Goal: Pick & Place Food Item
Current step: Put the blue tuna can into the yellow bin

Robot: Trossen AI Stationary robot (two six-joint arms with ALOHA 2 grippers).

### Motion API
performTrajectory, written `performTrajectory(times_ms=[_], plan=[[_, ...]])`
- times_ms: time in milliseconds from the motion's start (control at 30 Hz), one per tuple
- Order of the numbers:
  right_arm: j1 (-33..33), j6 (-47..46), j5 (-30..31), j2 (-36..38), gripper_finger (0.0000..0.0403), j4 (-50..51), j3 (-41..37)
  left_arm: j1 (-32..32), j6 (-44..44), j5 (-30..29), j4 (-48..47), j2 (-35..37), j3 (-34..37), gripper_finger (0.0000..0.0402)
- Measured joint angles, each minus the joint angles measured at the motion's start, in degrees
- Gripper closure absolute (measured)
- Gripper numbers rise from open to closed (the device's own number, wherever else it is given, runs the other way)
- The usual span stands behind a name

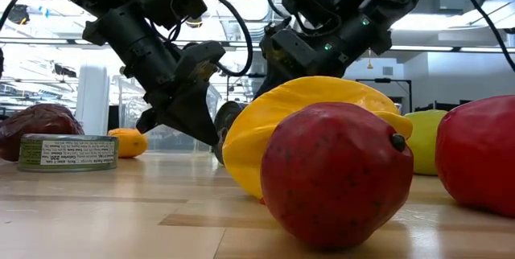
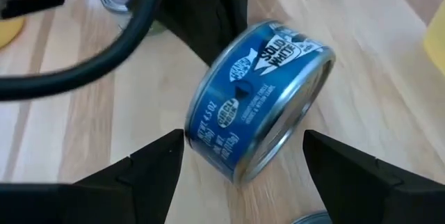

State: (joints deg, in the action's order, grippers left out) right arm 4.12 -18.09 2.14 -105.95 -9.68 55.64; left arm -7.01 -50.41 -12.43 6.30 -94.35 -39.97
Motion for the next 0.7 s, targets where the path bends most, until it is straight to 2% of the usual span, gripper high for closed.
performTrajectory(times_ms=[333,700], plan=[[-0.02,-1.92,0.05,-0.1,0.0114,-1.56,0.02,0.0,-0.02,0.17,5.05,0.0,-0.02,0.0401],[-0.02,-4.86,3.81,-0.29,0.0118,-1.54,0.02,0.0,-1.11,0.15,7.37,0.0,-0.02,0.0401]])
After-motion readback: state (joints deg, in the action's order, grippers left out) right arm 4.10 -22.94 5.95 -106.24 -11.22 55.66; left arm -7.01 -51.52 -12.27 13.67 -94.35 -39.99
